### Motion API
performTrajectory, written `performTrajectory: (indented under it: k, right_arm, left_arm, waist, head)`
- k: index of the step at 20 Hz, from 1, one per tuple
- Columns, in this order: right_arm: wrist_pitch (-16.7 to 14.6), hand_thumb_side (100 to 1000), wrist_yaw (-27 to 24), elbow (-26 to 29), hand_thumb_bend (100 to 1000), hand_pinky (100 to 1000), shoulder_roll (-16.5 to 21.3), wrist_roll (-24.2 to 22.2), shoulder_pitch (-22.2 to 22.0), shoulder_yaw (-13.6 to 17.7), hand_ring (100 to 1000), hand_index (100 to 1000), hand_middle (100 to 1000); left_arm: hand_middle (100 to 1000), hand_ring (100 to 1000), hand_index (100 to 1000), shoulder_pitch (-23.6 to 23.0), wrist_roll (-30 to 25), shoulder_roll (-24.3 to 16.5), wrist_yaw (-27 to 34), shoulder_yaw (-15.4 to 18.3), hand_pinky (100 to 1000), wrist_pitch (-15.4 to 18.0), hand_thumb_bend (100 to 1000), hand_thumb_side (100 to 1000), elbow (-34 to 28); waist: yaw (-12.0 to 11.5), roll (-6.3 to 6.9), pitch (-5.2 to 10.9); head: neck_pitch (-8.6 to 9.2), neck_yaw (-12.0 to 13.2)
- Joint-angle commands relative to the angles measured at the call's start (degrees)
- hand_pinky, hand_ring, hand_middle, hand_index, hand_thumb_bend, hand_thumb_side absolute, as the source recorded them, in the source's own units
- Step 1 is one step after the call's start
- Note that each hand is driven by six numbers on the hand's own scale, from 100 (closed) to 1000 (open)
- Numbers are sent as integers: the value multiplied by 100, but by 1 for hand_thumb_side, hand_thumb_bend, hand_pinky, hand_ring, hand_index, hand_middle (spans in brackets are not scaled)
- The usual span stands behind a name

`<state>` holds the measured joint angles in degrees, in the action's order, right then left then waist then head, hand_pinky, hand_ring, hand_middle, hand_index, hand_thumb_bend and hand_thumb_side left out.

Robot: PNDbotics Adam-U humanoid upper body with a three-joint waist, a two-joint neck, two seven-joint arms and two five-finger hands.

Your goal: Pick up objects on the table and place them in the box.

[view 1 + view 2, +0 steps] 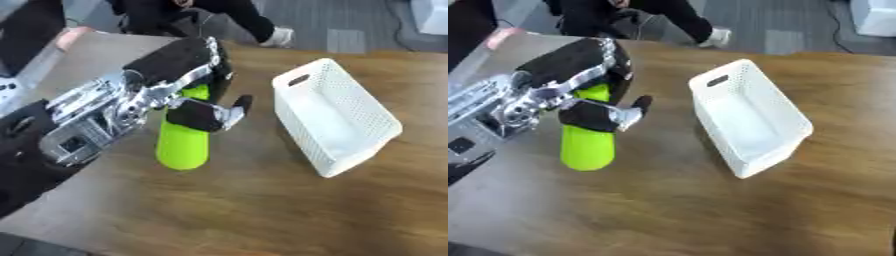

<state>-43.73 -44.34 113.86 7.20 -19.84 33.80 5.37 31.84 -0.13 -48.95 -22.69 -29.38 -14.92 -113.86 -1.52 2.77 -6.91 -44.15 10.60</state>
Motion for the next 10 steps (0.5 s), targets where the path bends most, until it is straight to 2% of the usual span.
performTrajectory:
  k: [1, 6, 10]
  right_arm:
    - [-458, 1000, 35, 73, 100, 278, 7, -420, 96, -14, 321, 492, 363]
    - [-471, 1000, 58, 73, 100, 277, -22, -400, 106, -30, 321, 491, 362]
    - [-480, 1000, 62, 73, 100, 277, -70, -385, 132, -53, 320, 491, 362]
  left_arm:
    - [100, 100, 215, 151, 743, 29, 502, 66, 100, 2, 100, 654, -73]
    - [100, 100, 237, 305, 1660, 230, 1340, 68, 100, -12, 100, 672, -73]
    - [100, 100, 246, 362, 2302, 379, 1763, 61, 100, 156, 100, 672, -73]
  waist:
    - [11, 13, 109]
    - [30, 16, 116]
    - [71, 16, 102]
  head:
    - [4, 16]
    - [4, 21]
    - [4, 42]
